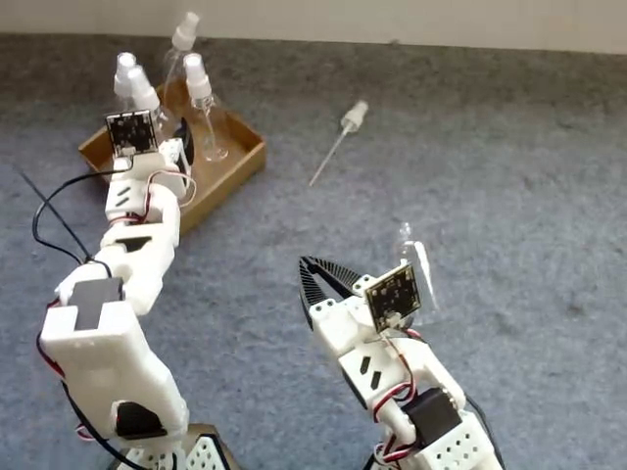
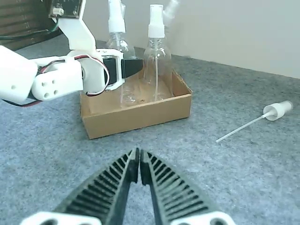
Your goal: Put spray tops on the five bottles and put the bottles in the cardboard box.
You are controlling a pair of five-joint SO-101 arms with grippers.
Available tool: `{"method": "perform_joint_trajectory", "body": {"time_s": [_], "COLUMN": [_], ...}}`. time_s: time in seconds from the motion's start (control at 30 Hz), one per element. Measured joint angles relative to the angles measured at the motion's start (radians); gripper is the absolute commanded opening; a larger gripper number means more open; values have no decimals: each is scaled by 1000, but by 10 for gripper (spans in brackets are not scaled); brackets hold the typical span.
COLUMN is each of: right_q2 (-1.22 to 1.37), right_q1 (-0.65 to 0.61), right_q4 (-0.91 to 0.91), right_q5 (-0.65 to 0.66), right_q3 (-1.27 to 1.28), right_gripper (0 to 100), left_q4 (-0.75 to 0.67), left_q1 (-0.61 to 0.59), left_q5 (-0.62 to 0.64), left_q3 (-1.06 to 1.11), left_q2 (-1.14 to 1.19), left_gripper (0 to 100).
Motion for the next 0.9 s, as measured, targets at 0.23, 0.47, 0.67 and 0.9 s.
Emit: {"method": "perform_joint_trajectory", "body": {"time_s": [0.23, 0.47, 0.67, 0.9], "right_q2": [0, 0, 0, 0], "right_q1": [0, 0, 0, 0], "right_q4": [0, 0, 0, 0], "right_q5": [0, 0, 0, 0], "right_q3": [0, 0, 0, 0], "right_gripper": [5, 5, 5, 5], "left_q4": [0, 0, 0, 0], "left_q1": [0, 0, 0, 0], "left_q5": [0, 0, 0, -48], "left_q3": [-48, -69, -69, -69], "left_q2": [46, 83, 83, 83], "left_gripper": [30, 35, 36, 70]}}
